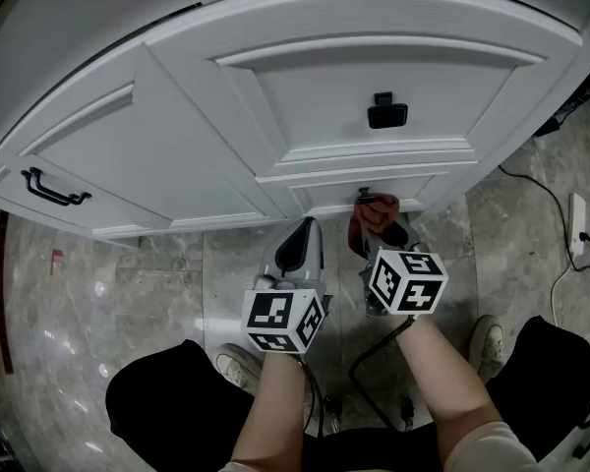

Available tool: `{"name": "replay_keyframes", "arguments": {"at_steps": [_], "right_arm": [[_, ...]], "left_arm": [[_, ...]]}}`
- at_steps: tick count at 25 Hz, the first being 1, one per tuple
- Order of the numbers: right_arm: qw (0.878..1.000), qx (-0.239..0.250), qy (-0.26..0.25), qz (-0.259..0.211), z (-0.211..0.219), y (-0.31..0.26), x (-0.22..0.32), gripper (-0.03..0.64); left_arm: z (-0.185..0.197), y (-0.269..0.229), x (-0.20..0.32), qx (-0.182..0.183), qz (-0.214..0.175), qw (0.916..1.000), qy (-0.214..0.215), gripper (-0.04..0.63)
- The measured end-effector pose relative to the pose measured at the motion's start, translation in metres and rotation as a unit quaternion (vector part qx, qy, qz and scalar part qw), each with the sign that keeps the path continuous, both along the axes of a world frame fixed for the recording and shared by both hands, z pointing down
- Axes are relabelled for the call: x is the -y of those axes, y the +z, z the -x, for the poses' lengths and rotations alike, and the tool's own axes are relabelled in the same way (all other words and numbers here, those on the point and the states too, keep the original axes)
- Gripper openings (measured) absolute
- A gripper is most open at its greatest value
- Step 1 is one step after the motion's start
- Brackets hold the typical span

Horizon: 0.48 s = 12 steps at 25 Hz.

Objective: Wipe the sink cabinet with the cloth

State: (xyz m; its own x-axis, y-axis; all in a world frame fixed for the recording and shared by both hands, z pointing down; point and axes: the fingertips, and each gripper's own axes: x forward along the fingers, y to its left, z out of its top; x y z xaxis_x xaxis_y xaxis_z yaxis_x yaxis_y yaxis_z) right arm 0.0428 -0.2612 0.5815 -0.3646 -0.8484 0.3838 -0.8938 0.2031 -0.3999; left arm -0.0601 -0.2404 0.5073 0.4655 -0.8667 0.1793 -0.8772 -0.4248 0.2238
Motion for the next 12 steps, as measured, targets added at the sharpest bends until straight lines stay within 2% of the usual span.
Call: {"name": "replay_keyframes", "arguments": {"at_steps": [6,12], "right_arm": [[0.999,-0.003,0.045,0.016,-0.045,0.000,-0.002,0.084],[0.995,-0.022,0.094,0.028,-0.104,0.006,-0.006,0.080]], "left_arm": [[-0.028,-0.003,-0.001,0.015,-0.008,0.9995,0.025,0.000],[-0.051,0.007,-0.006,0.014,0.001,0.9991,0.039,0.000]]}}
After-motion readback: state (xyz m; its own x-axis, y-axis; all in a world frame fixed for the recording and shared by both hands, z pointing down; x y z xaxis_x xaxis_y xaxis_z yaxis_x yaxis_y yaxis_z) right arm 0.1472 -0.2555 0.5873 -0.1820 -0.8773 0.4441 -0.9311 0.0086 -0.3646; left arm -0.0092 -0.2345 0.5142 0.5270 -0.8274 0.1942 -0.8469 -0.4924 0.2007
